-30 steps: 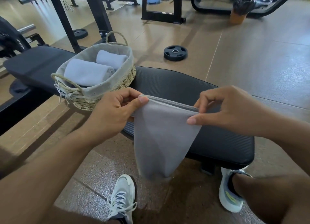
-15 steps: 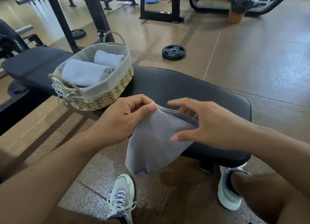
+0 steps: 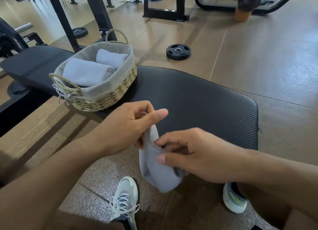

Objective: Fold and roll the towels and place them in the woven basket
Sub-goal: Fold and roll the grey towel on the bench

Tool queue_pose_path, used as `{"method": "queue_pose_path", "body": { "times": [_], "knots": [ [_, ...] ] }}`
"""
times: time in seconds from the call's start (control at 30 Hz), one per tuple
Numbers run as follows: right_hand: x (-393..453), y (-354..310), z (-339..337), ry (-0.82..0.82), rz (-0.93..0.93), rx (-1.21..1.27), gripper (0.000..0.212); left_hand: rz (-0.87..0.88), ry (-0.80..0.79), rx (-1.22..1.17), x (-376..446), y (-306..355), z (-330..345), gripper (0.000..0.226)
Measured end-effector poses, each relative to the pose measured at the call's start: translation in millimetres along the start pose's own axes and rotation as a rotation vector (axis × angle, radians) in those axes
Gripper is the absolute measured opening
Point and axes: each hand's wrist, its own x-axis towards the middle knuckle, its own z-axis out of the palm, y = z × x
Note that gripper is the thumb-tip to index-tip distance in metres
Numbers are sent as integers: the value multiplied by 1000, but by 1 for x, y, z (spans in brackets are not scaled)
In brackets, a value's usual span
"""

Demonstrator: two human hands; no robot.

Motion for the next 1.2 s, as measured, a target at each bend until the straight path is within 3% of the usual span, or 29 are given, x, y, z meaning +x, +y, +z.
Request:
{"method": "queue_pose_path", "body": {
  "times": [0.1,0.2,0.27,0.43,0.63,0.77,0.9,1.03,1.2],
  "knots": [
    [-2,-1,-5,-156,25,-73,35,131,44,359,-4,-2,-2,32],
    [2,9,-20,32,57,-344,25,213,-47,583,-12,-2,-9,22],
    [8,18,-29,145,75,-400,39,283,-76,633,-15,0,-11,33],
    [15,21,-24,53,-29,-301,60,362,-151,475,-21,9,-10,43],
    [21,20,-7,-49,-80,-277,42,398,-148,188,-26,20,-13,45],
    [20,19,-10,-56,-45,-232,42,374,-54,64,-23,17,-20,45],
    [17,24,-23,25,-22,-213,42,291,79,-67,-13,4,-36,30],
    [13,33,-44,96,-13,-237,36,224,240,-177,-4,-9,-48,30],
    [8,41,-69,-88,93,-222,31,170,346,-230,2,-16,-47,39]
  ]
}}
